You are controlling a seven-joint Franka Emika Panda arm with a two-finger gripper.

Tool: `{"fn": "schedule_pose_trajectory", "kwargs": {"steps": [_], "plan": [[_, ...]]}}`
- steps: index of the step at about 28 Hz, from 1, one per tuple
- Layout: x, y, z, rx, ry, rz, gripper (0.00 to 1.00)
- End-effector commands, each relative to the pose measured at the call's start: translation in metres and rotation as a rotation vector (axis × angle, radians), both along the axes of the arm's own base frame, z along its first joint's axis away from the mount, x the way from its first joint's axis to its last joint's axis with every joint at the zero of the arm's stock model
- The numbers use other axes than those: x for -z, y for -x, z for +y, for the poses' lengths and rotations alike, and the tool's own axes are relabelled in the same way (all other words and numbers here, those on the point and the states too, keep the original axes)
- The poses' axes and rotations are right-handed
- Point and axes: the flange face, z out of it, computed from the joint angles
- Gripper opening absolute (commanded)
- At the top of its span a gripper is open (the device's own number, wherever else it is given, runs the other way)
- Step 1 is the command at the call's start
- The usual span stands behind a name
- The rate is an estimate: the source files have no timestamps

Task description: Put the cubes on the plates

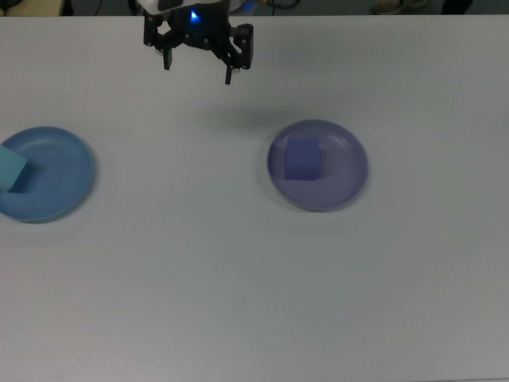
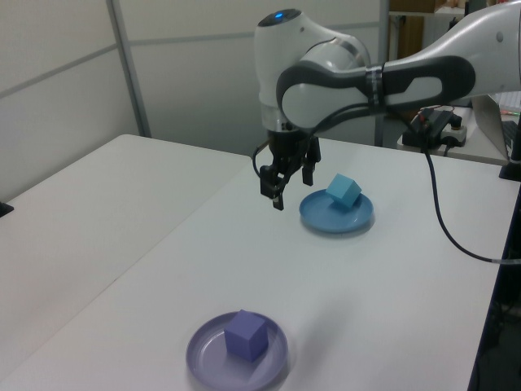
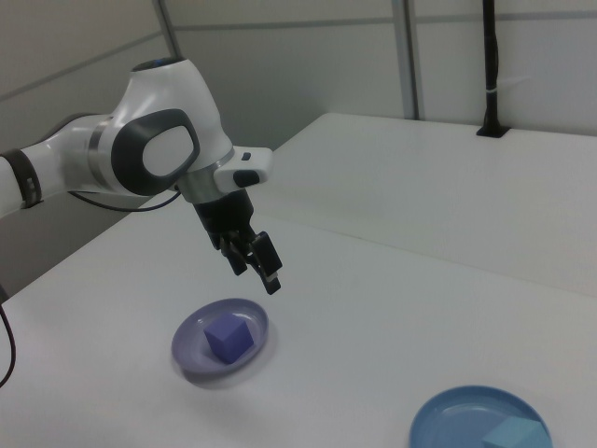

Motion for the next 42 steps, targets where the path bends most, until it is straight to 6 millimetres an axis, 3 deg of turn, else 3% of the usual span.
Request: {"fn": "schedule_pose_trajectory", "kwargs": {"steps": [1,7,13,14,24,42], "plan": [[0.003,0.001,-0.018,-0.083,0.013,0.029,1.00],[0.001,-0.001,-0.039,-0.138,-0.041,0.032,1.00],[-0.023,0.003,-0.059,-0.146,-0.105,-0.011,1.00],[-0.031,0.002,-0.059,-0.143,-0.105,-0.023,1.00],[-0.045,0.002,-0.062,-0.127,-0.104,-0.044,1.00],[-0.041,-0.001,-0.058,-0.134,-0.106,-0.024,1.00]]}}
